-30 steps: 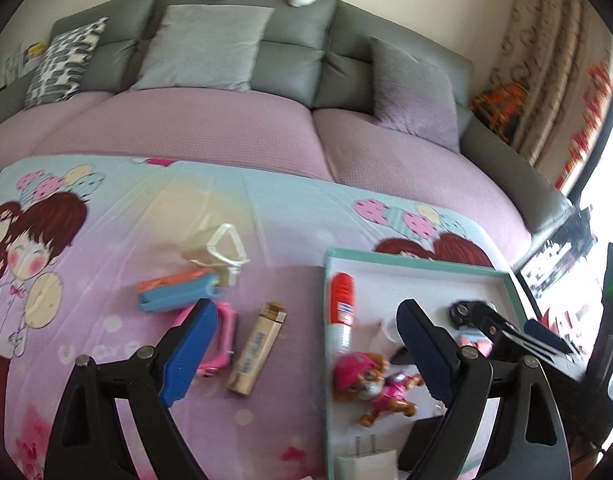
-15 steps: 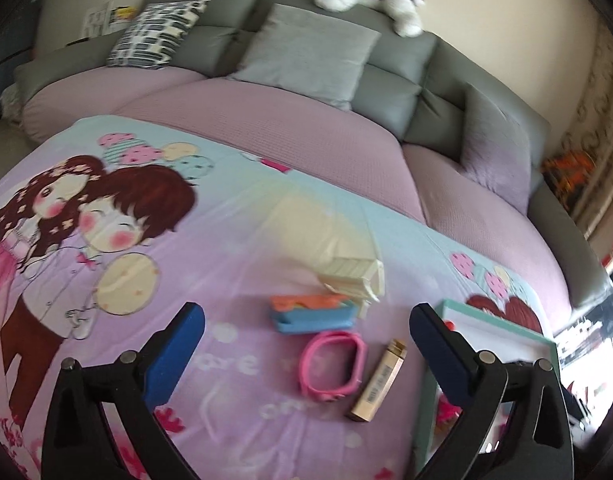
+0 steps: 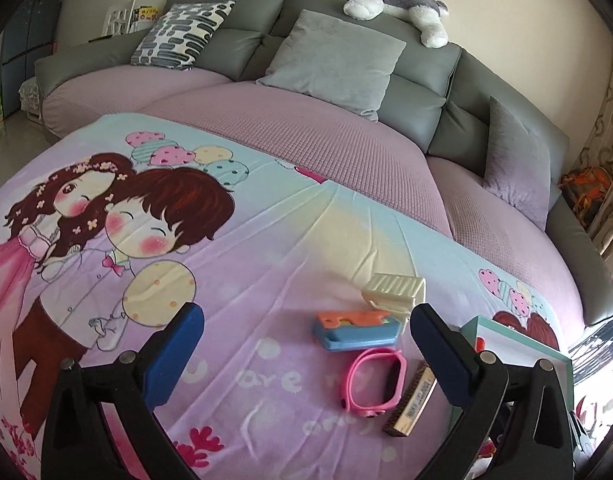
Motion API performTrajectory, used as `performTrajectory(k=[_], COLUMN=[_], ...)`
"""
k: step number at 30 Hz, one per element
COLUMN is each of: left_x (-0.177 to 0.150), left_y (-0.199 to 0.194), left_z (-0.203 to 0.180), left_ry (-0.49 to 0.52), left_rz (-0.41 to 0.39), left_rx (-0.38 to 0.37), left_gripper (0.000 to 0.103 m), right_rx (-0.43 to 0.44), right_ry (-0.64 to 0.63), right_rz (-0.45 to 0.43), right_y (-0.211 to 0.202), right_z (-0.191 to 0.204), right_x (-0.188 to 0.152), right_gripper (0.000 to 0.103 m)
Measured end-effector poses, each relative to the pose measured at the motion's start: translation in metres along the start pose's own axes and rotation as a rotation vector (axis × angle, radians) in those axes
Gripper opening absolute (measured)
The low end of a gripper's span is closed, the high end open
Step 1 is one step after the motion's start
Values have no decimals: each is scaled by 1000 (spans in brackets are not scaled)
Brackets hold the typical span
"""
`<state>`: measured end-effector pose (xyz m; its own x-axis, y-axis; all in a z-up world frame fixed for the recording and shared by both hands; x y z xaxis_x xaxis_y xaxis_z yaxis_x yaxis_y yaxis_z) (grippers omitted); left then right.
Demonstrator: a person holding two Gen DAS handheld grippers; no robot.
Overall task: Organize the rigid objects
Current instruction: 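Move both tools back toward the pink wristband and gold harmonica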
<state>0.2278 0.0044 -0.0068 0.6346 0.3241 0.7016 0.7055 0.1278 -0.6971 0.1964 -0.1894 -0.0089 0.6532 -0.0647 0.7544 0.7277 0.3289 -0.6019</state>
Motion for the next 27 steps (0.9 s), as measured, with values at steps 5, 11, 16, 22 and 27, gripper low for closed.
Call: performTrajectory(k=[5,11,16,22,27], left_x=[3,-4,-15,-34,-44], left_y=[3,17,26,38,47], left_z=[3,4,-6,-24,-27], left_ry=[0,62,162,258,292], left_rz=[-24,35,79,160,204], left_rx=[1,20,37,17,47], left_gripper=[103,103,103,103,103], right_rx=[-28,-57,-58,-96,-112], right_ry=[13,19,46,45,67], right_rz=[1,3,2,40,52], right_y=[2,3,4,10,10], right_z=[-6,-11,-14,-19,-26], right_x=[-1,-1,-2,-7,-10], right_gripper=[103,103,103,103,103])
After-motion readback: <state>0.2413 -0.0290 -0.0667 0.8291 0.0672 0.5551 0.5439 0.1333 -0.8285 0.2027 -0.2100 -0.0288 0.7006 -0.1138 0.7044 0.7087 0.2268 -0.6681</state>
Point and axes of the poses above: each gripper's, at about its wrist camera, not at the fingertips, and y roughly the way its jaws point, z to its left, x to its top, the point moved 7 cm from there along y, roughly the way its jaws point, and after that the axes turned 13 degrees about x, right-handed, at the moved point
